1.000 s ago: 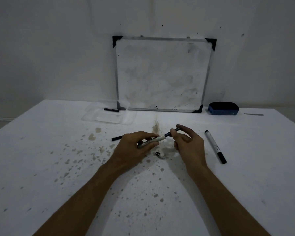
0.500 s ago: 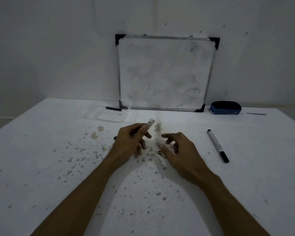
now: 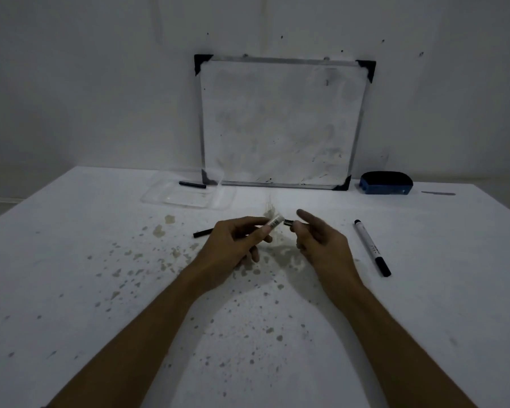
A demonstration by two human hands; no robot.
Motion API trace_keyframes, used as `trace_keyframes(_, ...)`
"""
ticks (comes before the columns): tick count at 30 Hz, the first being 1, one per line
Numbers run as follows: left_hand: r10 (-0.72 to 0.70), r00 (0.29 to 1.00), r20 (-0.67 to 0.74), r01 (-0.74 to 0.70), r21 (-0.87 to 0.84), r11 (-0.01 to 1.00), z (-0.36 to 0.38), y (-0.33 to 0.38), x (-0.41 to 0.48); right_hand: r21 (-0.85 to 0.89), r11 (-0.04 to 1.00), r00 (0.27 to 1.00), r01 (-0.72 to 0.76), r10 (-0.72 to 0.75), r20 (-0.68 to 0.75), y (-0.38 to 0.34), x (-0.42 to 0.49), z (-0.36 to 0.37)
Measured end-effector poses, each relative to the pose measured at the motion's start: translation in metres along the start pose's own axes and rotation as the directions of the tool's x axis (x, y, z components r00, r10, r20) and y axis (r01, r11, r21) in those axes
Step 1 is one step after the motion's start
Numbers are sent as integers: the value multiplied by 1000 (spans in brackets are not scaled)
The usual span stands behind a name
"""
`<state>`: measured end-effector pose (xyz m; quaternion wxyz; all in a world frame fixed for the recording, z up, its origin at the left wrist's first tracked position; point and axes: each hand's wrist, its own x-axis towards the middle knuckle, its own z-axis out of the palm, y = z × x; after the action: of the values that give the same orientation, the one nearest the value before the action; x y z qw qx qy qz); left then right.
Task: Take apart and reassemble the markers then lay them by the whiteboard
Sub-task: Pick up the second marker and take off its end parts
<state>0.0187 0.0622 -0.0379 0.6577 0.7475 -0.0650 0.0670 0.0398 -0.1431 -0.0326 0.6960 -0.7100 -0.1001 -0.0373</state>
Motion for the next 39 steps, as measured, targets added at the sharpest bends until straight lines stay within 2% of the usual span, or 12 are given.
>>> trace_keyframes(3, 5, 1000, 28, -5, 19, 1000, -1, -3, -1, 228, 971, 995, -78, 89, -40, 1, 3, -6)
trace_keyframes(6, 24, 999, 48, -27, 63, 998, 0, -4, -2, 279, 957, 995, -77, 89, -32, 2, 4, -7)
trace_keyframes(12, 69, 992, 103, -85, 157, 984, 0, -6, -3, 173, 984, 998, -46, 52, -30, 2, 3, -4)
trace_keyframes(15, 79, 993, 87, -94, 192, 977, 1, -6, -2, 52, 998, 1000, 24, -25, 14, 0, 0, -4)
trace_keyframes(22, 71, 991, 117, -84, 116, 990, 1, -5, -5, -58, 993, 993, 101, -97, 65, -3, 0, -9)
trace_keyframes(25, 67, 989, 134, -89, 165, 982, -1, -6, -5, -81, 989, 988, 122, -113, 101, -4, -1, -10)
trace_keyframes(34, 15, 991, 137, -25, 69, 997, -3, -4, -3, -109, 981, 980, 158, -143, 136, -5, -3, -7)
trace_keyframes(39, -19, 998, 62, 16, 41, 999, 6, 5, -3, -119, 981, 986, 154, -146, 78, -9, -4, 4)
